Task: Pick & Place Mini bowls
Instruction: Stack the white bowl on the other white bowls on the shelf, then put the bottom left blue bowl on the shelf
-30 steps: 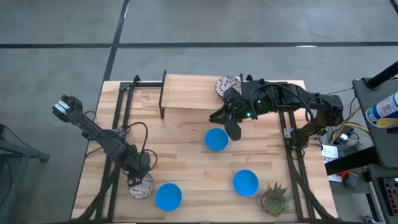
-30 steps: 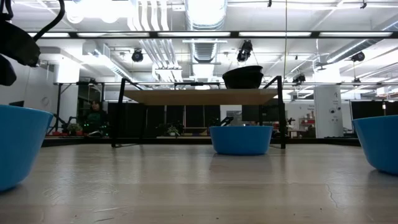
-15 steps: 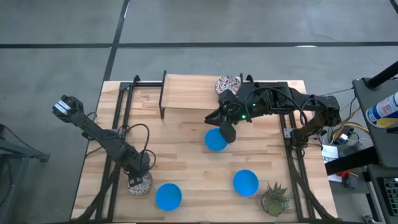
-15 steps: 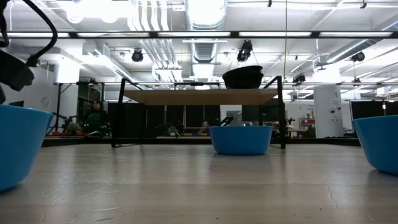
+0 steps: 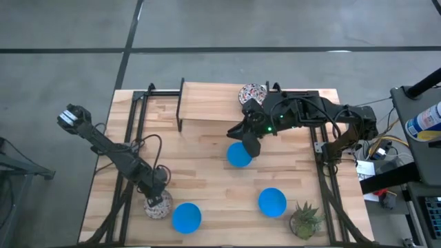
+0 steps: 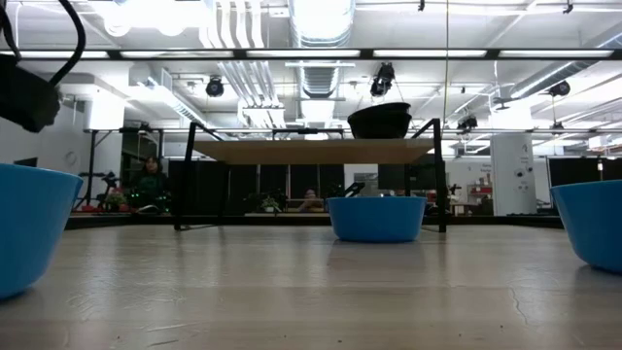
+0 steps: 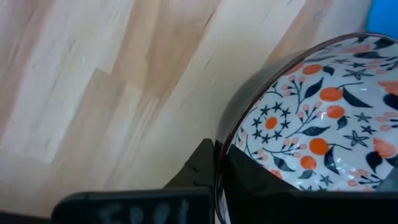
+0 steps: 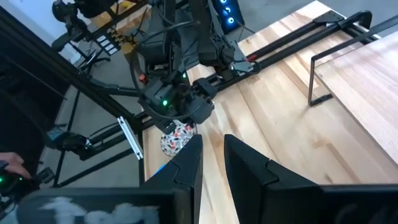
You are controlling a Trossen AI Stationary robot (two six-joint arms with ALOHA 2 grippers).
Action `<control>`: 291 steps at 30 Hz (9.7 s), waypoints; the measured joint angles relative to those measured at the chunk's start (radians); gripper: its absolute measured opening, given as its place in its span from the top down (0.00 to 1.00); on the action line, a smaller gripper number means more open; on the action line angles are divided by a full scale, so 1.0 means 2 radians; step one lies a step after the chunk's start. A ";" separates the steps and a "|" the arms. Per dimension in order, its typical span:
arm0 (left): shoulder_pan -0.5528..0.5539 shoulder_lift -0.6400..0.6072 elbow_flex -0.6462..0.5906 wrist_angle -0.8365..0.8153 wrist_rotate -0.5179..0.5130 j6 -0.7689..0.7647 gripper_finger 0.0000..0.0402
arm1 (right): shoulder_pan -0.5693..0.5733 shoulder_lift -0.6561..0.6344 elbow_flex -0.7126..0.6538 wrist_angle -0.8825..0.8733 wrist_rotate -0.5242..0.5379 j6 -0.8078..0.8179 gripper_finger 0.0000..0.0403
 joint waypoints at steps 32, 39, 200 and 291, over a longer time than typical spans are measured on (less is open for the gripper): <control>0.070 -0.044 0.281 -0.169 -0.501 -0.132 1.00 | 0.036 0.033 -0.117 0.127 0.115 0.168 0.83; 0.123 -0.010 0.361 -0.237 -0.516 -0.048 1.00 | 0.034 0.068 -0.089 0.163 0.121 0.148 0.67; 0.153 0.016 0.570 -0.119 -0.543 0.285 0.54 | -0.421 0.196 0.107 -0.382 -0.112 -0.109 0.97; 0.041 0.117 0.123 0.141 -0.038 0.094 0.54 | -0.017 -0.027 0.107 -0.132 0.093 -0.032 0.72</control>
